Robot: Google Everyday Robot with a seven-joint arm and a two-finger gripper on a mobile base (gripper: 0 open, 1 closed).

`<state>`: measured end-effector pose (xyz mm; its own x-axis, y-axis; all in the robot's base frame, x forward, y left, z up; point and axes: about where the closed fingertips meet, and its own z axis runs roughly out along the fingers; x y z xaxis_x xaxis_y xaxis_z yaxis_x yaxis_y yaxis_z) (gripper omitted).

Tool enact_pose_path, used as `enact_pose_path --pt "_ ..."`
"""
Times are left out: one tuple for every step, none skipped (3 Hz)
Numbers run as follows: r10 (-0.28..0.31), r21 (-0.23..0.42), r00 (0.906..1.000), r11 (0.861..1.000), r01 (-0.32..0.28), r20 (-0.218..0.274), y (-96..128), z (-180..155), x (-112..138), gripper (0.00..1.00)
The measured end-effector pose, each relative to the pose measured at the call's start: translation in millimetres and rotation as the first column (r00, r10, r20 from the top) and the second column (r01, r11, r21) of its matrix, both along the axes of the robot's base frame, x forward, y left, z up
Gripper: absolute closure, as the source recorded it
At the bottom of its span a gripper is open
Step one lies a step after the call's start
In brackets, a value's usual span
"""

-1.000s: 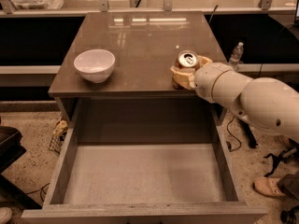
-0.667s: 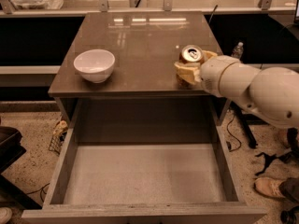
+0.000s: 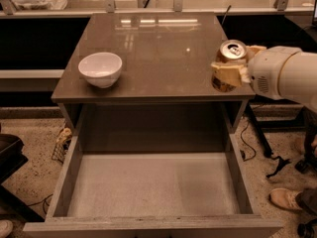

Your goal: Place orange can into top drawer

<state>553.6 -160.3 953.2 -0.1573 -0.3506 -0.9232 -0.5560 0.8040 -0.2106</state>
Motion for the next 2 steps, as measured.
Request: enact_pose_path --pt "0.046 0.054 0.9969 0.998 -0.042 -0.064 -7 -40 -33 1.0" --pt "0.126 0.154 0.9882 0.982 -0.112 -0.088 17 -114 -68 1.0"
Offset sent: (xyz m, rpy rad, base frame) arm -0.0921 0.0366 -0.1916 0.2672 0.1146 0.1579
